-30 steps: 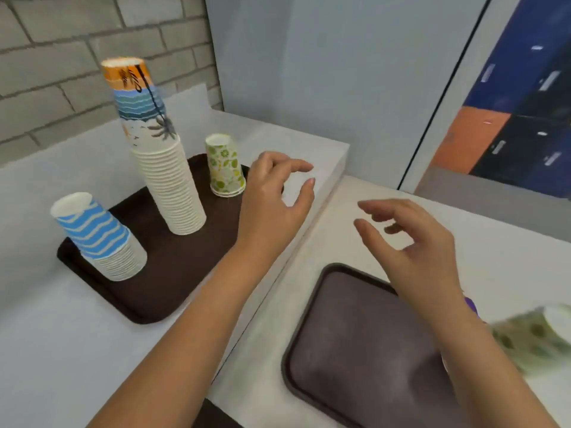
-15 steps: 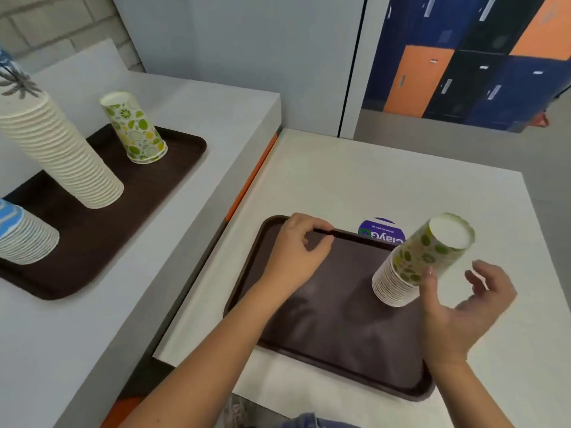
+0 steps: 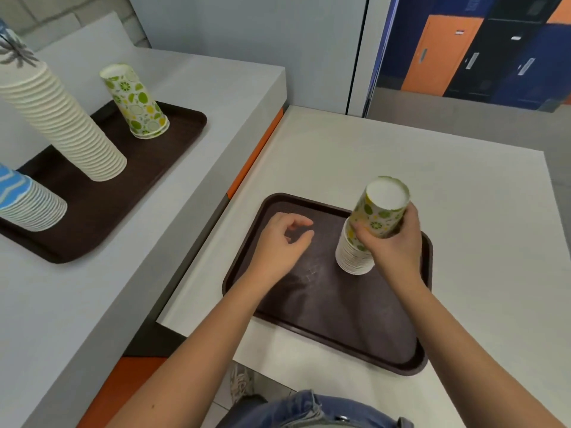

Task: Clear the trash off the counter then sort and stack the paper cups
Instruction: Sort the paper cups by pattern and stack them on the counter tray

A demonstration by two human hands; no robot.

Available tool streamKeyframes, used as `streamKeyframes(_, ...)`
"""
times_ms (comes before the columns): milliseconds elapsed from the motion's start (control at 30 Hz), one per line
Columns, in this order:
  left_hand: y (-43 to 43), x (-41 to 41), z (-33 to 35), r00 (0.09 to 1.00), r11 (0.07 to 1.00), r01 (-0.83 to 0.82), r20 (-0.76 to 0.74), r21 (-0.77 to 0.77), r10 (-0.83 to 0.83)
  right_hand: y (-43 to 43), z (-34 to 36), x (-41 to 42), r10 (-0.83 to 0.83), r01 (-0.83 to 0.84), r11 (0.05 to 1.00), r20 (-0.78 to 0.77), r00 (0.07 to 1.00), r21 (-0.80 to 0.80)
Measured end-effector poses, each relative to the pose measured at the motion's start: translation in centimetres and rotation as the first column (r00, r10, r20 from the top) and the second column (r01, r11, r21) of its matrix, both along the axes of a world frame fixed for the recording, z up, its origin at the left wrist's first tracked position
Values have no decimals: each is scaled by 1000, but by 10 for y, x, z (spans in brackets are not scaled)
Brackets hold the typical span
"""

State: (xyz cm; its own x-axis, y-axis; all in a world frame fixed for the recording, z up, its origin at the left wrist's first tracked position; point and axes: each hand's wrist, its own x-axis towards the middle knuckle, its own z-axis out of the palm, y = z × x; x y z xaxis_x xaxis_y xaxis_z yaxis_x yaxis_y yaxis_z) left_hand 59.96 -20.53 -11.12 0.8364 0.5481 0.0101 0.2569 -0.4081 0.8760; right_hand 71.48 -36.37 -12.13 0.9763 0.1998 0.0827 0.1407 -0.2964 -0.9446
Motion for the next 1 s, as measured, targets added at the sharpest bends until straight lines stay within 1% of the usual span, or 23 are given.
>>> streamKeyframes(100, 13, -11, -5, 997, 999, -25, -70, 28, 27, 30, -3, -10, 155, -155, 987, -2, 988, -49)
streamKeyframes(233, 32, -27, -12, 982, 997, -37, -184, 73, 50, 66, 1, -26, 316, -316, 947, -16, 949, -60)
streamKeyframes(333, 45, -39, -19, 973, 994, -95, -205, 61, 106, 87, 5, -34, 421, -422, 905, -40, 906, -58)
streamKeyframes(433, 54, -47, -26, 964, 987, -151, -216, 50, 158, 101, 7, -39, 474, -475, 876, -36, 880, -87)
streamKeyframes(533, 63, -52, -30, 959, 981, -192, -206, 33, 195, 110, 7, -41, 496, -498, 861, -45, 867, -106)
streamKeyframes(667, 71, -55, -31, 959, 975, -224, -177, 4, 221, 114, 7, -42, 462, -462, 874, -33, 886, -148)
streamKeyframes(800, 74, -53, -29, 963, 977, -212, -168, 6, 210, 116, 11, -42, 443, -434, 877, -6, 897, -203)
streamKeyframes(1000, 77, -49, -27, 968, 982, -187, -166, 11, 186, 113, 23, -41, 395, -384, 901, 17, 918, -202)
